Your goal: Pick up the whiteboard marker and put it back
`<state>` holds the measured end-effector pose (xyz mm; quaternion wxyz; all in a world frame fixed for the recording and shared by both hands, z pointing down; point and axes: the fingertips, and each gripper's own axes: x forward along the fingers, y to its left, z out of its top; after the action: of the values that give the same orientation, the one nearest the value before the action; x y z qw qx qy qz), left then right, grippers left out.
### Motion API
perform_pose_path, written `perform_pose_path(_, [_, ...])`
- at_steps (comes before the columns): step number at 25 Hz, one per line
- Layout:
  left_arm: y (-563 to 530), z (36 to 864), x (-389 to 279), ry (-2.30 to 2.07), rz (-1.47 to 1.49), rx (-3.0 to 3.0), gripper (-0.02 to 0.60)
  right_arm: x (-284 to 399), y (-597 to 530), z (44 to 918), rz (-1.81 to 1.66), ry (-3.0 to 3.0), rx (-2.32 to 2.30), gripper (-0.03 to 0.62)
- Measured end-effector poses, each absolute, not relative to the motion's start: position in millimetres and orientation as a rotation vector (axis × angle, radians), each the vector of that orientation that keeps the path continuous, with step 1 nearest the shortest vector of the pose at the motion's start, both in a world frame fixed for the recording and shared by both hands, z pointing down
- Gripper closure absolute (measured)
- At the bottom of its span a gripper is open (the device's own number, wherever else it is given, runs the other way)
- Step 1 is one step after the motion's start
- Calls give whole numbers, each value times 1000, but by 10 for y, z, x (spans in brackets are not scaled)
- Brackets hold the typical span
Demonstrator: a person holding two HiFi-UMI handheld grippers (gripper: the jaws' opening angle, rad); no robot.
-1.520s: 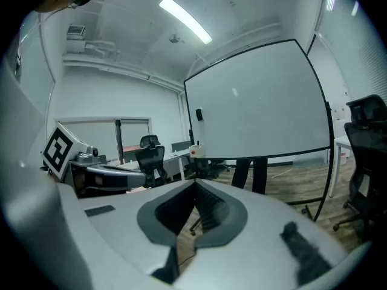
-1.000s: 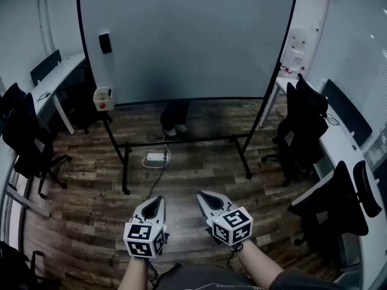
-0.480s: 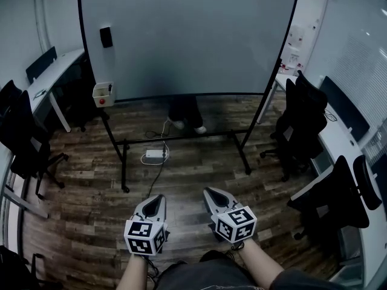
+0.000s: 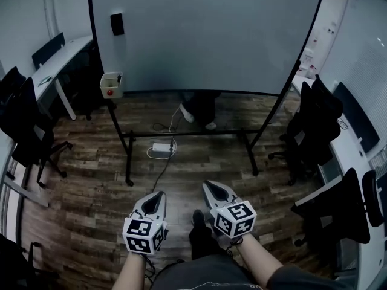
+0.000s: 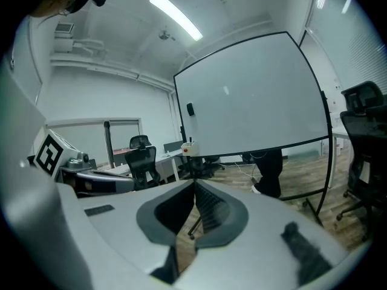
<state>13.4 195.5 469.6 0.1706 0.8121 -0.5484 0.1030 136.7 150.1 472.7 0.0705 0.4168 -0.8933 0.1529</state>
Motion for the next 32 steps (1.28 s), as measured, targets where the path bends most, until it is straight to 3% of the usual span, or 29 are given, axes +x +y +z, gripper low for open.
perform_pose_path(10, [833, 4717, -48, -1609, 282, 2266, 568, 1078, 222, 4789, 481, -2719, 1186, 569])
perform_pose_path(32, [-1318, 4729, 214, -1640, 269, 2202, 568, 1325, -1905, 4824, 524, -2745, 1115, 569])
